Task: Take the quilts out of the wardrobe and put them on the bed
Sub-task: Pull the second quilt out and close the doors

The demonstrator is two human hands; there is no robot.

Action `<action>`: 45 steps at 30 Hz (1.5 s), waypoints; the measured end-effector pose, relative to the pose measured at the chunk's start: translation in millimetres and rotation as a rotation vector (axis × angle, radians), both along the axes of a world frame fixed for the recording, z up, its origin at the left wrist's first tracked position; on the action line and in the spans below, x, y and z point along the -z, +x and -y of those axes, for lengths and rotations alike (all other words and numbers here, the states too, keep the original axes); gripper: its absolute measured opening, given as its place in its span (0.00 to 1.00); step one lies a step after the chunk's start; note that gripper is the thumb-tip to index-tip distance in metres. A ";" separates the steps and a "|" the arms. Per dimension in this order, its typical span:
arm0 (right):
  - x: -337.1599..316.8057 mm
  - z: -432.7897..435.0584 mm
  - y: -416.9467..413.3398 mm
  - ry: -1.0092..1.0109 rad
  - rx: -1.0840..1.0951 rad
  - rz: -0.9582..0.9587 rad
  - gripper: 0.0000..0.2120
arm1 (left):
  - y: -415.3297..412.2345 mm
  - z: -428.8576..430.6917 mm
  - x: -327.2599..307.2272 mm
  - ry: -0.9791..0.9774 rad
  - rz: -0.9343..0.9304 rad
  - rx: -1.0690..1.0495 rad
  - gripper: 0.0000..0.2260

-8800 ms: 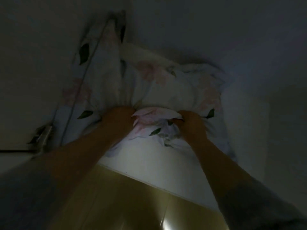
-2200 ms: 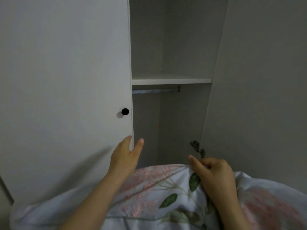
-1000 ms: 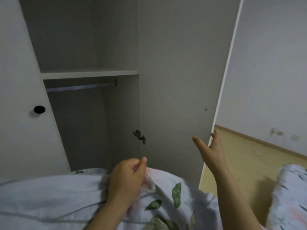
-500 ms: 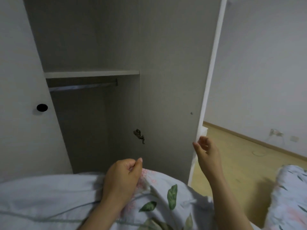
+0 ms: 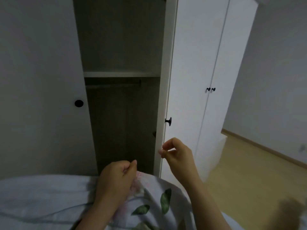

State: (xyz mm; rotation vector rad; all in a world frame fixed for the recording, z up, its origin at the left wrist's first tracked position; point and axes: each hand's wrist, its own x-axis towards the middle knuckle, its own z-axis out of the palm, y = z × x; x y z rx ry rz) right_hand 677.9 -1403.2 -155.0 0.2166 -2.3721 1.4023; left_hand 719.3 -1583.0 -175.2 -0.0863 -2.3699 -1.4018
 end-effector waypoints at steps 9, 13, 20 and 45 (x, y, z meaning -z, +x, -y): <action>-5.1 108.1 -48.4 0.129 -0.155 -0.020 0.05 | 3.0 73.5 -3.1 -0.063 -0.058 -0.212 0.23; -9.7 144.0 -78.7 0.208 -0.183 -0.046 0.07 | -4.3 105.2 -4.5 -0.130 -0.078 -0.320 0.25; -7.2 180.4 -112.8 0.206 -0.181 -0.043 0.06 | -30.1 136.0 8.0 -0.221 -0.070 -0.438 0.23; 5.8 233.5 -179.3 0.122 -0.351 -0.034 0.08 | -80.8 161.2 15.8 -0.213 -0.045 -0.548 0.19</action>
